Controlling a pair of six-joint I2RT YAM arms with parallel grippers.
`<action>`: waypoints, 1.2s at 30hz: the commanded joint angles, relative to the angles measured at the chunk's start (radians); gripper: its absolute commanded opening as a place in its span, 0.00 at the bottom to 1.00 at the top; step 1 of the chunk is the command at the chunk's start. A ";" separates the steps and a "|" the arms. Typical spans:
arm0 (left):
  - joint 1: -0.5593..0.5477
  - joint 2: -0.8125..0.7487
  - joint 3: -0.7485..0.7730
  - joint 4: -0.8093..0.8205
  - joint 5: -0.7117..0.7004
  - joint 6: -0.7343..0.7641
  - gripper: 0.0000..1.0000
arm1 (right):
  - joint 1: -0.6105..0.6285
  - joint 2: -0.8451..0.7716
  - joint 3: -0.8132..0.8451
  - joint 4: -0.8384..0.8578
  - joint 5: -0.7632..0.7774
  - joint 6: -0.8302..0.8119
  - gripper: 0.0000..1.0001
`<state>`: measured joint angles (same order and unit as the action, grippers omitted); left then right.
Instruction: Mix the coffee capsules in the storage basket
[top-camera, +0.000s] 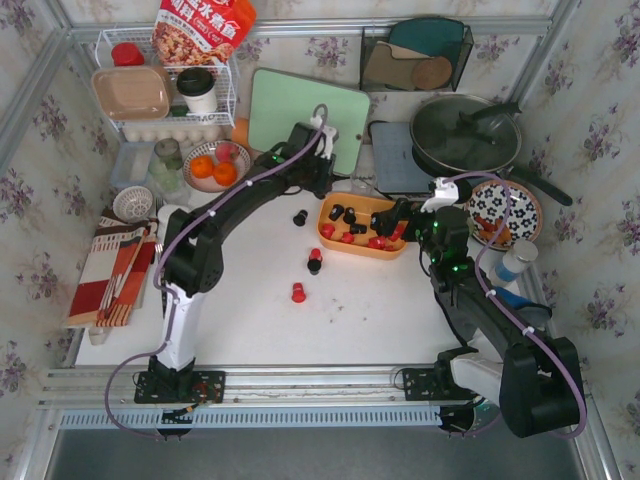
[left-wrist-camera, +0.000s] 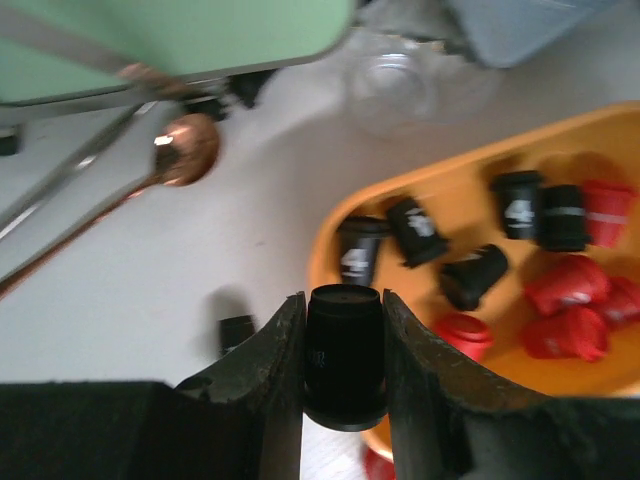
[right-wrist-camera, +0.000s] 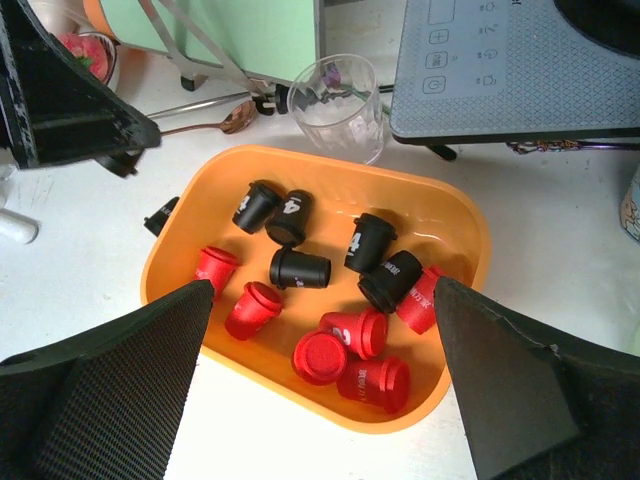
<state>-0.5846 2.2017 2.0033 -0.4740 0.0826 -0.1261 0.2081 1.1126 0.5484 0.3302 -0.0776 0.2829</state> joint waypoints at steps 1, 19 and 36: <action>-0.038 -0.006 -0.010 0.067 0.034 -0.030 0.34 | 0.001 0.000 0.013 0.024 0.001 0.001 1.00; -0.078 -0.105 -0.174 0.137 -0.182 -0.049 0.53 | 0.001 0.003 0.015 0.018 -0.002 -0.001 1.00; 0.029 -0.129 -0.258 0.031 -0.199 -0.105 0.48 | 0.001 0.032 0.031 0.004 -0.021 0.001 1.00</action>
<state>-0.5800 2.0380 1.6886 -0.3882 -0.1493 -0.2035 0.2081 1.1389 0.5682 0.3225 -0.0883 0.2825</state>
